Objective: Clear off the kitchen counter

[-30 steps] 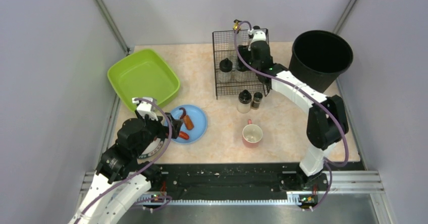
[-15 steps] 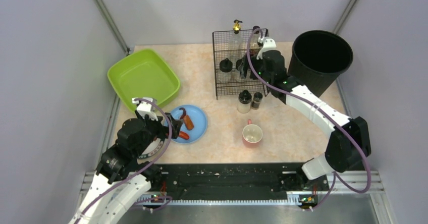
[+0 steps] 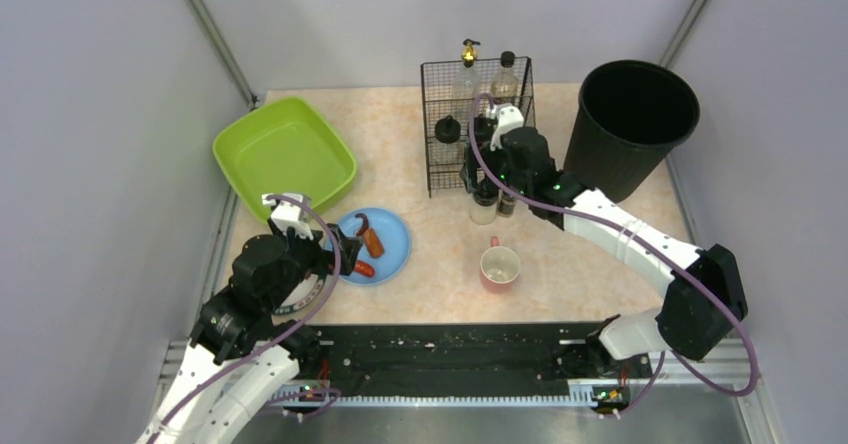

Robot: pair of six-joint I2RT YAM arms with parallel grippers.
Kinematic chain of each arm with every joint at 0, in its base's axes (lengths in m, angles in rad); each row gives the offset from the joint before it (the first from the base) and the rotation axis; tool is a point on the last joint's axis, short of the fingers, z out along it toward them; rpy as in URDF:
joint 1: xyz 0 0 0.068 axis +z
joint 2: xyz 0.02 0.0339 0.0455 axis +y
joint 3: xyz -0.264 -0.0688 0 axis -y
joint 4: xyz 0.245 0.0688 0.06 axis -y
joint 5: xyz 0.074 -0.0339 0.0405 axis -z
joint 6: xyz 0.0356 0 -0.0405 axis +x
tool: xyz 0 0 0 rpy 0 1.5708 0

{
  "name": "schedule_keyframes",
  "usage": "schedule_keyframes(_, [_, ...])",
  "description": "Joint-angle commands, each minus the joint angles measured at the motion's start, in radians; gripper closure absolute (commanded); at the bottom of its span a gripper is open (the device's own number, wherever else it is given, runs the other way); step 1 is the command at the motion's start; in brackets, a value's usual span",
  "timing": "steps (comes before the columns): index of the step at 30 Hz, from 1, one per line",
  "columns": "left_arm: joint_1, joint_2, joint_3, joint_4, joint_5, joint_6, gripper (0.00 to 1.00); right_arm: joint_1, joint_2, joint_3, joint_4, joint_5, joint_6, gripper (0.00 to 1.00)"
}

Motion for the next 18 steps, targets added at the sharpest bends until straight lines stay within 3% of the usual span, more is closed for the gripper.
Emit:
schedule_keyframes(1, [0.001, 0.000, -0.002, 0.033, 0.007, 0.010, 0.01, 0.018, -0.047, -0.031, -0.016, 0.021, -0.034, 0.17])
schedule_keyframes(18, [0.001, -0.003, -0.002, 0.033, 0.004, 0.009, 0.01, 0.018, 0.022, -0.056, 0.004, 0.061, -0.043, 0.12])
